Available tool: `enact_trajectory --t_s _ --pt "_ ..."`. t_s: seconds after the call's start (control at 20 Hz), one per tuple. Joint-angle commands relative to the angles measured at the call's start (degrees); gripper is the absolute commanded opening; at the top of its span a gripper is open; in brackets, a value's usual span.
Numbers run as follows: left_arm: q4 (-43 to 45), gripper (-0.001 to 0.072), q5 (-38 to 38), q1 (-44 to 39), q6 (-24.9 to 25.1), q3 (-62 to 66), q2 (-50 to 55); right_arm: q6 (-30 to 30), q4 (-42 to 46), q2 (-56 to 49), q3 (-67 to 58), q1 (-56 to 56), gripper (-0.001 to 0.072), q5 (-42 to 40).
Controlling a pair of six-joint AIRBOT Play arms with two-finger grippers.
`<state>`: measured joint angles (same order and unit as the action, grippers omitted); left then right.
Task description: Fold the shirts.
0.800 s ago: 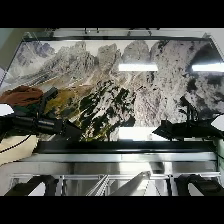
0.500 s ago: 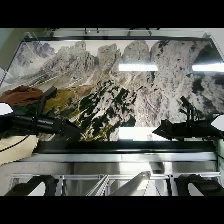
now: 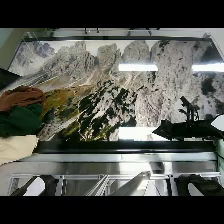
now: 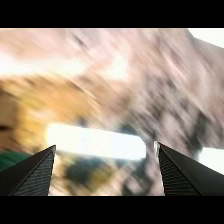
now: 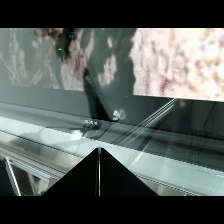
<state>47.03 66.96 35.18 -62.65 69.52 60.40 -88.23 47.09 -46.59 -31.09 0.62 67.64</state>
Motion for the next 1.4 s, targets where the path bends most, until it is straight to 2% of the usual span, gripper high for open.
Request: enact_trajectory --t_s 0.0,0.15,0.45,0.6,0.65,0.7,0.75,0.85,0.95,1.15,1.35 --pt "8.55 0.0708 -8.72 8.31 1.29 6.56 8.85 -0.04 0.0 0.04 0.02 0.07 0.0017 0.04" --pt "15.65 0.0708 -4.85 10.25 1.29 9.03 21.09 -0.04 0.0 0.04 0.02 0.07 0.0017 0.04" --pt "15.91 0.0707 -7.06 6.05 1.31 14.62 40.87 -0.04 0.0 0.02 0.02 0.07 0.0017 0.02" --pt "16.0 0.0686 -3.04 1.7 1.29 18.93 47.32 -0.04 0.0 0.02 0.02 0.07 0.0017 0.04" --pt "16.0 0.052 0.33 0.57 1.18 20.68 48.81 -0.04 0.0 0.02 0.02 0.07 0.0017 0.04" --pt "16.0 0.0062 5.05 -0.59 1.07 23.21 50.1 -0.04 0.0 0.02 0.02 0.07 0.0017 0.04" --pt "15.89 0.0001 9.11 -1.53 0.52 25.97 50.69 -0.04 0.0 0.02 0.02 0.07 0.0017 0.04" --pt "14.93 0.0 16.11 -4.09 -3.37 32.24 49.96 -0.04 0.0 0.02 0.02 0.07 0.0017 0.04" --pt "9.51 0.0 20.76 -7.15 -3.65 38.77 46.73 -0.04 0.0 0.04 0.02 0.07 0.0017 0.04" --pt "1.68 0.0001 21.66 -15.02 -6.51 46.84 37.03 -0.04 0.0 0.04 0.02 0.07 0.0017 0.04" --pt "-2.19 0.0002 21.33 -26.53 -7.98 41.86 26.64 -0.04 0.0 0.02 0.02 0.07 0.0017 0.04"
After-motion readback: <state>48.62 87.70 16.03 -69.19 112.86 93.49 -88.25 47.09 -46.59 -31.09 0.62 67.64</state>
